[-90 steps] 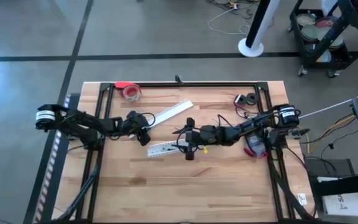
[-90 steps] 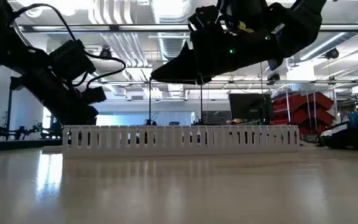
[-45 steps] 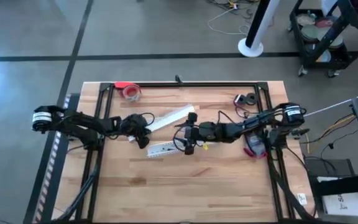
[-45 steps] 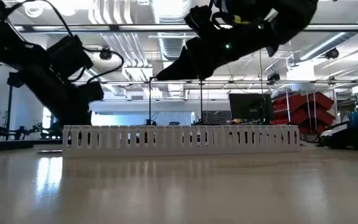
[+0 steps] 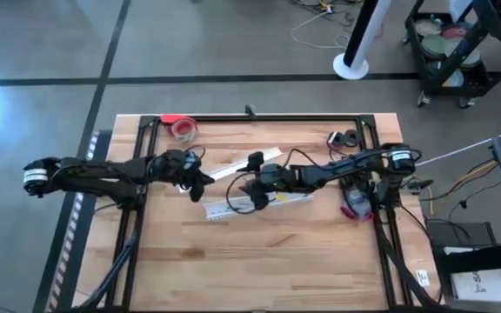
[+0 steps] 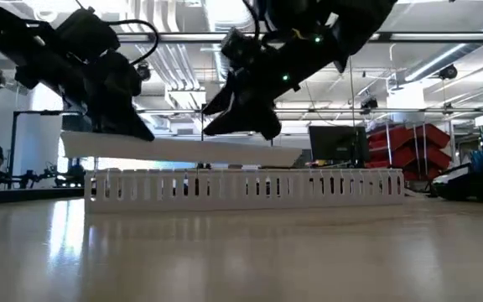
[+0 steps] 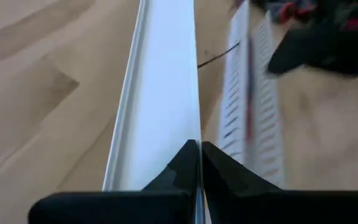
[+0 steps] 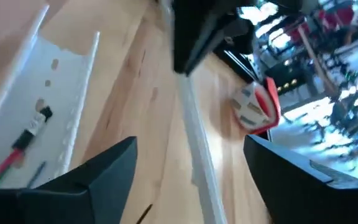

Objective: Ziptie cables
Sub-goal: Close the white cable duct

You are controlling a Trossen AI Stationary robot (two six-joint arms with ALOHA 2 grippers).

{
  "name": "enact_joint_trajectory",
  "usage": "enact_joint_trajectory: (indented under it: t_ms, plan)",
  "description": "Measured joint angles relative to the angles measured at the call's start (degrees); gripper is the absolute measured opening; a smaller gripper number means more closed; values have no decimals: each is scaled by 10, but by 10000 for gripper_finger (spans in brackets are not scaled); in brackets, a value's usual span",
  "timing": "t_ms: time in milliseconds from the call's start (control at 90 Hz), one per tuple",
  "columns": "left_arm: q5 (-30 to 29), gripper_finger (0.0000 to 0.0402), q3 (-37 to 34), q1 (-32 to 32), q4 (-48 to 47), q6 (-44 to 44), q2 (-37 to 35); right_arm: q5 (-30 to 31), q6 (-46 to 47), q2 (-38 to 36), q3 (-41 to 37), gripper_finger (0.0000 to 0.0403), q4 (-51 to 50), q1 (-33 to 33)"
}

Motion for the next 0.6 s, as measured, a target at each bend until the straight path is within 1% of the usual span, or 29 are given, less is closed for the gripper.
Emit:
enact_joint_trajectory:
  t_ms: [56, 89, 200, 278, 367, 478, 567, 600]
  plan:
    - [20, 0, 1, 0, -4, -4, -2, 33, -16, 16, 13, 272, -7, 0]
    - [28, 0, 3, -1, -3, -9, -1, 43, -26, 21, 21, 265, -15, -2]
    - [48, 0, 6, -2, -3, -12, 0, 48, -38, 38, 50, 236, -42, -8]
    - [60, 0, 9, -2, -1, -9, 0, 40, -28, 45, 63, 206, -91, -9]
    - [75, 0, 9, -2, 13, 6, -7, 36, -12, 51, 77, 164, -123, -10]
    - [91, 0, 10, -1, 22, 27, -9, 32, 17, 51, 91, 96, -161, -12]
    - [94, 0, 10, -1, 17, 65, -6, 2, 51, 47, 95, 32, -192, -12]
    - [96, 0, 10, -1, 12, 85, -5, -14, 63, 44, 96, 17, -202, -12]
